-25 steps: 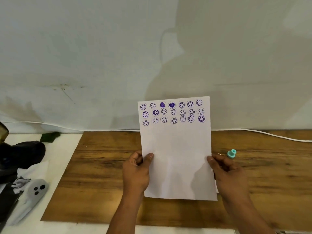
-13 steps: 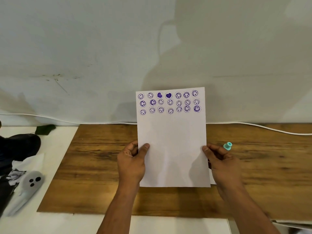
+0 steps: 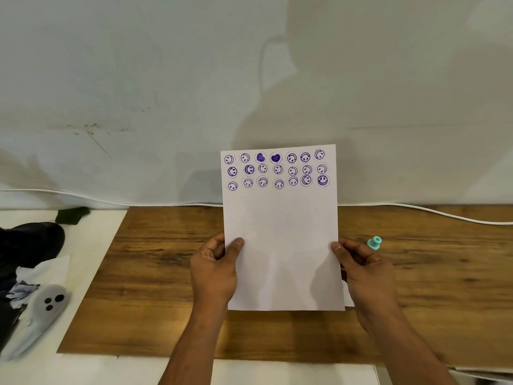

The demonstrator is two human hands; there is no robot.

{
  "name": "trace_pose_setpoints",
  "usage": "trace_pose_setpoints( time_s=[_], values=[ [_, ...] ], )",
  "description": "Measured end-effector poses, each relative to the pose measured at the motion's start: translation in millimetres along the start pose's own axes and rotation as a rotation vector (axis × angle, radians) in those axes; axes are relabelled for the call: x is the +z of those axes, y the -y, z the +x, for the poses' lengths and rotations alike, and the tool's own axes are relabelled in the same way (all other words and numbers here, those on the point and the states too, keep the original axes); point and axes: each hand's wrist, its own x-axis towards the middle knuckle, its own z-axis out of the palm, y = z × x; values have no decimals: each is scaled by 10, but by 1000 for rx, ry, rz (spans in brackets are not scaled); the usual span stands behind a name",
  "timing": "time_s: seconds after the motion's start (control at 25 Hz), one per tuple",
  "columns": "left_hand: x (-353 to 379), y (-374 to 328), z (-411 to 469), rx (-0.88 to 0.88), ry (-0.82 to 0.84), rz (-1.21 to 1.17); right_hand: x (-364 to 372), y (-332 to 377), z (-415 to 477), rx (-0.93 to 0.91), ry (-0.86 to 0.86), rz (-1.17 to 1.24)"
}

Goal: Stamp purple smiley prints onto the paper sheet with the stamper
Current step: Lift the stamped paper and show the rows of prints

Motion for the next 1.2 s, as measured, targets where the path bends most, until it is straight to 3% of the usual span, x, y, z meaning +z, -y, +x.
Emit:
trace_pose_setpoints(
  time_s=[0.92,1.2],
  values=[
    [-42,50,19,16,-32,49,59,49,-42,-35,1,-29],
    [-99,88,23,58,-38,219,96,-33,-56,-137,35,-273]
  ],
)
